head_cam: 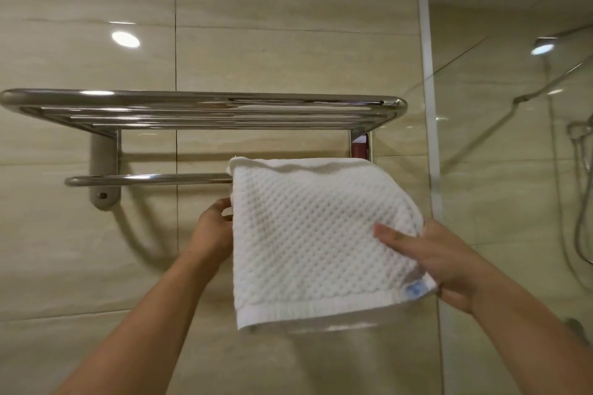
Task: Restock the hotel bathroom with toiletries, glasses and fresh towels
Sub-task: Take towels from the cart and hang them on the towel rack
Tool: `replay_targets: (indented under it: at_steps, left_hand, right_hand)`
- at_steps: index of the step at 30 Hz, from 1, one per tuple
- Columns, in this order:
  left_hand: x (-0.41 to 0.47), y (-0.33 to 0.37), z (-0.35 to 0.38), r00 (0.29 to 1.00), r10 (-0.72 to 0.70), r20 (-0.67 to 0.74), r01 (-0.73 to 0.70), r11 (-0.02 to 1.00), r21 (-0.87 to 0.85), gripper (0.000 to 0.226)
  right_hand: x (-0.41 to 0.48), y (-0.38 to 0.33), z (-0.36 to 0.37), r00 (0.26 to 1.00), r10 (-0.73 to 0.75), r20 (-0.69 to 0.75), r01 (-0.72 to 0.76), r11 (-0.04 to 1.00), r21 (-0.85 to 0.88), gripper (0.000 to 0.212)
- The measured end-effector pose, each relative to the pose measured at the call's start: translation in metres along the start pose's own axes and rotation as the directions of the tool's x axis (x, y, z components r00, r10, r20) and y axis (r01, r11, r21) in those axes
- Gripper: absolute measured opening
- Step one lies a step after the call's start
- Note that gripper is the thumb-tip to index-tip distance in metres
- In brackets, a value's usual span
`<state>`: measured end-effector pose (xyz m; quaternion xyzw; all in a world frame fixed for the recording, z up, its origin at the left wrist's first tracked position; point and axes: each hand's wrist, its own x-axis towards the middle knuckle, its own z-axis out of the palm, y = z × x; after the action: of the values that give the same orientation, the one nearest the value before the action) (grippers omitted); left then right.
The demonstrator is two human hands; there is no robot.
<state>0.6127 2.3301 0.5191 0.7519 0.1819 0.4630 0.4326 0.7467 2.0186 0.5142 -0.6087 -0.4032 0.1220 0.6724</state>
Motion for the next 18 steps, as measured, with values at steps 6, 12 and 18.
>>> replay_targets:
  at_steps: [6,12,18]
  left_hand:
    - [-0.017,-0.013,0.020,0.999,-0.017,0.051,0.018,1.000,-0.023,0.042]
    - [-0.040,-0.048,0.054,0.998,-0.056,0.040,0.056,0.998,0.000,0.031]
    - [-0.049,-0.067,0.037,0.986,-0.164,0.039,0.163,0.986,0.021,0.041]
  right_hand:
    - [0.020,-0.045,-0.012,0.999,-0.046,0.013,0.047,0.995,-0.085,0.043]
    - [0.056,-0.071,-0.003,1.000,-0.020,0.024,0.022,0.996,-0.088,0.049]
    - [0.088,-0.055,-0.002,0.994,0.075,0.082,-0.071,0.996,-0.054,0.090]
